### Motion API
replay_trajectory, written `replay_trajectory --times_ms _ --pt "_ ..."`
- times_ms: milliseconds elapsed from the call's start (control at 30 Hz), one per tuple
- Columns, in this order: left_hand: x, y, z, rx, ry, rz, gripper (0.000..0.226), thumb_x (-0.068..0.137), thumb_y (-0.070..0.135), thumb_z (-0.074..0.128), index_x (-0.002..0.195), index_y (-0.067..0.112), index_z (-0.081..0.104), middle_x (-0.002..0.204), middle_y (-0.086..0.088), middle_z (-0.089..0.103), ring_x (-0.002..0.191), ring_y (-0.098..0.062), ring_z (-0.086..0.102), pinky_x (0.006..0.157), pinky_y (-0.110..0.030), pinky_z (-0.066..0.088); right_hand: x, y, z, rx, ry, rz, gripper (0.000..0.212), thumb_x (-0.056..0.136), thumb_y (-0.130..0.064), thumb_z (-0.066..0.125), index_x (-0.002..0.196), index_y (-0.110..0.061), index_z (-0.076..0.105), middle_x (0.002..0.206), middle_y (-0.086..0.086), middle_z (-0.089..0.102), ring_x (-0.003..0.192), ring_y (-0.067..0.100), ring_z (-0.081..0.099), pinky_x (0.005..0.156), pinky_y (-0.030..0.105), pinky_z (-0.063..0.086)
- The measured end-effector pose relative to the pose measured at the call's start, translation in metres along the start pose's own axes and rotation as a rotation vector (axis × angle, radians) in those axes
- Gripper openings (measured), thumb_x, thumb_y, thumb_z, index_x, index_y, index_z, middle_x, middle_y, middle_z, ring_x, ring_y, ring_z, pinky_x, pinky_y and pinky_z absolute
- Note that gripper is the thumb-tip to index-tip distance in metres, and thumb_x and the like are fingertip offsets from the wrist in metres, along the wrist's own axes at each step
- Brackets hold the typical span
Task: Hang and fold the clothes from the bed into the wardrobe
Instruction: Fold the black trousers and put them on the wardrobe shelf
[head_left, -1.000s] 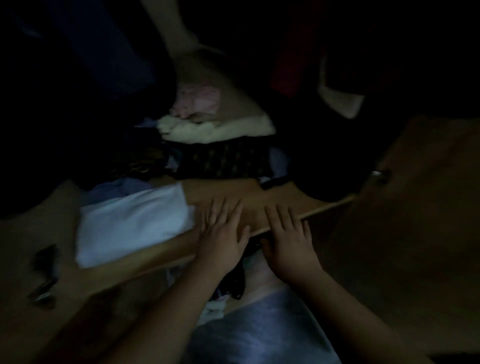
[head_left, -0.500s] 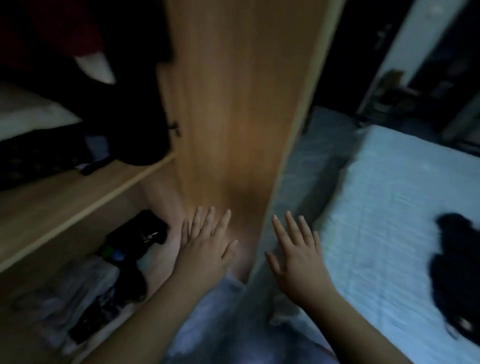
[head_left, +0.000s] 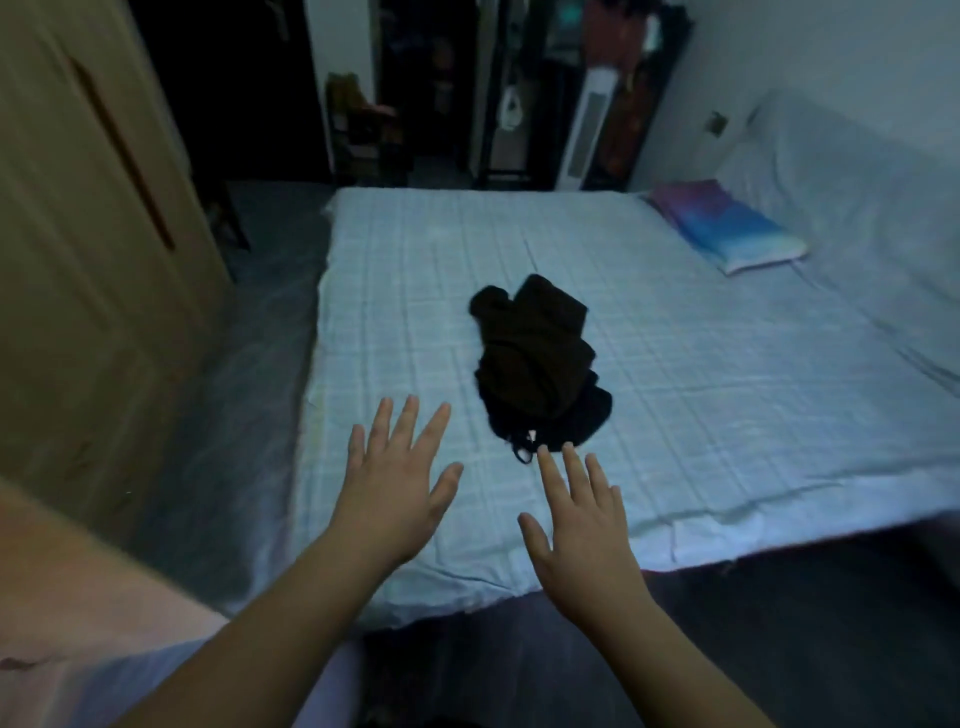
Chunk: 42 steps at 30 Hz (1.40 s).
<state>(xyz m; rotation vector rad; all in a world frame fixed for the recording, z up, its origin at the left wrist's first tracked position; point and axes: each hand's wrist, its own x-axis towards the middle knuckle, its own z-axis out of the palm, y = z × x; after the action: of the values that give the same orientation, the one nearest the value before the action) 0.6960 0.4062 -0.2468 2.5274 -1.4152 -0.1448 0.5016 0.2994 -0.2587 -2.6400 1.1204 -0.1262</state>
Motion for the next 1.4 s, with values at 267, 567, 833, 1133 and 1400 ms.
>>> replay_trajectory --times_ms 267,567,833,1133,1400 --pt "0.079 0.023 0.045 -0.038 -0.099 0.033 0.08 0.08 0.07 -0.006 0.154 0.04 -0.011 0.166 -0.001 -0.006 0.152 -0.026 -0.015 0.122 -0.051 -0.001 0.061 0.046 0.007 0.027 -0.04 0.044 0.078 0.083 -0.064 0.005 0.156 -0.04 -0.01 0.165 -0.009 -0.016 0.152 0.018 -0.017 0.123 0.045 -0.004" --pt "0.223 0.023 0.125 -0.116 -0.214 0.041 0.082 0.079 0.067 -0.007 0.155 0.036 -0.011 0.166 -0.005 -0.002 0.152 -0.029 -0.008 0.121 -0.052 0.003 0.191 0.121 0.044 -0.063 -0.219 0.132 0.07 0.094 -0.059 0.017 0.156 -0.038 -0.009 0.164 -0.008 -0.015 0.153 0.02 -0.012 0.122 0.044 0.0" --pt "0.299 0.023 0.226 -0.146 -0.409 -0.003 0.069 0.101 0.052 0.026 0.157 0.031 -0.009 0.167 -0.005 -0.001 0.152 -0.028 -0.004 0.123 -0.049 0.005 0.274 0.187 0.101 -0.029 -0.361 0.182 0.074 0.101 -0.045 0.043 0.159 -0.028 0.0 0.167 0.002 0.002 0.154 0.025 -0.002 0.124 0.045 0.01" --pt "0.338 0.055 0.355 -0.512 -0.446 -0.248 0.068 0.096 0.019 0.055 0.155 0.011 0.022 0.151 -0.013 0.039 0.138 -0.028 0.038 0.114 -0.035 0.032 0.351 0.28 0.231 0.037 -0.608 0.092 0.08 0.096 -0.037 0.057 0.159 -0.014 0.013 0.164 0.01 0.019 0.149 0.026 0.02 0.12 0.037 0.024" --pt "0.369 0.057 0.445 -0.525 -0.368 -0.411 0.064 0.089 0.001 0.06 0.148 0.017 0.043 0.154 -0.012 0.033 0.138 -0.024 0.039 0.114 -0.025 0.029 0.398 0.318 0.317 -0.094 -0.408 -0.143 0.07 0.081 -0.027 0.069 0.145 -0.029 0.041 0.136 0.006 0.049 0.125 0.031 0.042 0.098 0.047 0.04"
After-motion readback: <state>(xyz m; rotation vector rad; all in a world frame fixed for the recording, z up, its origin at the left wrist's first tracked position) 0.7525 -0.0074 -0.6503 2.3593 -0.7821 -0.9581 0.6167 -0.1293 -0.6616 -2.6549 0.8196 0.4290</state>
